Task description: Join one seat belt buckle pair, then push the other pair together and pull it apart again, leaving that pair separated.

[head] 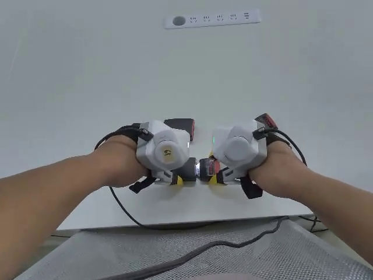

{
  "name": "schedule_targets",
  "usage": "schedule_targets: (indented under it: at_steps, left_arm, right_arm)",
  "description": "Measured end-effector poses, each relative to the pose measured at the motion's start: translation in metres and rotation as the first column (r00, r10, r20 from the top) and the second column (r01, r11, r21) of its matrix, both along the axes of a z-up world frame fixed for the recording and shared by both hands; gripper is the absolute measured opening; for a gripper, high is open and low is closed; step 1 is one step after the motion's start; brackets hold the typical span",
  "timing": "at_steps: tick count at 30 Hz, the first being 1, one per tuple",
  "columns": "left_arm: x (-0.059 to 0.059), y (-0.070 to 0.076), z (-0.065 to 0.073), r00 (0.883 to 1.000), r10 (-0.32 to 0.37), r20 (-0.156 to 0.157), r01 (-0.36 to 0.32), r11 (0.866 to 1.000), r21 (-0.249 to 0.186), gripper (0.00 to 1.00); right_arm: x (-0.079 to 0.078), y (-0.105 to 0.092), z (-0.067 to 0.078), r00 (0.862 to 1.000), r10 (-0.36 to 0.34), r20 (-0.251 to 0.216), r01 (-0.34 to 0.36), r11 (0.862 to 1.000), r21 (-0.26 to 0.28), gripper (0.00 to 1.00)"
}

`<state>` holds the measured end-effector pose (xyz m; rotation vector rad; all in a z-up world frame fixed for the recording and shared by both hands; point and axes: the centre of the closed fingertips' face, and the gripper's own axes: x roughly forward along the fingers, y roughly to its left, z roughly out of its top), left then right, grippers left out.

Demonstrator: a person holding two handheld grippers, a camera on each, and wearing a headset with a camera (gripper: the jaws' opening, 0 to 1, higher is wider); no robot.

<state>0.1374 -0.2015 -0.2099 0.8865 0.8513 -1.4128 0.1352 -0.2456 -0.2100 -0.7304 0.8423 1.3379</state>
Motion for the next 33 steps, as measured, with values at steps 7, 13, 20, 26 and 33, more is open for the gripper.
schedule_targets:
  at_steps: [7,13,20,26,33]
  left_arm:
    - [0.0,0.0,0.0,1.0,-0.002,0.0,0.002,1.0,0.001,0.33]
    - [0.0,0.001,0.0,1.0,0.006,0.0,-0.006,1.0,-0.01,0.33]
    - [0.002,0.002,-0.002,1.0,0.009,-0.003,-0.009,1.0,-0.02,0.33]
    - [0.002,0.003,-0.002,1.0,0.013,-0.003,-0.013,1.0,-0.021,0.34]
    - [0.001,0.003,-0.001,1.0,0.028,-0.001,-0.028,0.999,-0.031,0.34]
  right_arm:
    - [0.0,0.001,0.0,1.0,0.001,0.001,-0.001,1.0,-0.011,0.29]
    - [0.0,0.001,0.001,1.0,0.005,0.002,-0.005,1.0,-0.011,0.29]
    - [-0.001,-0.001,0.002,1.0,0.007,-0.001,-0.007,1.0,-0.003,0.3]
    - [0.0,-0.006,-0.001,1.0,0.024,0.009,-0.023,0.999,-0.032,0.3]
    - [0.001,-0.015,-0.001,0.999,0.034,0.006,-0.033,0.999,-0.035,0.31]
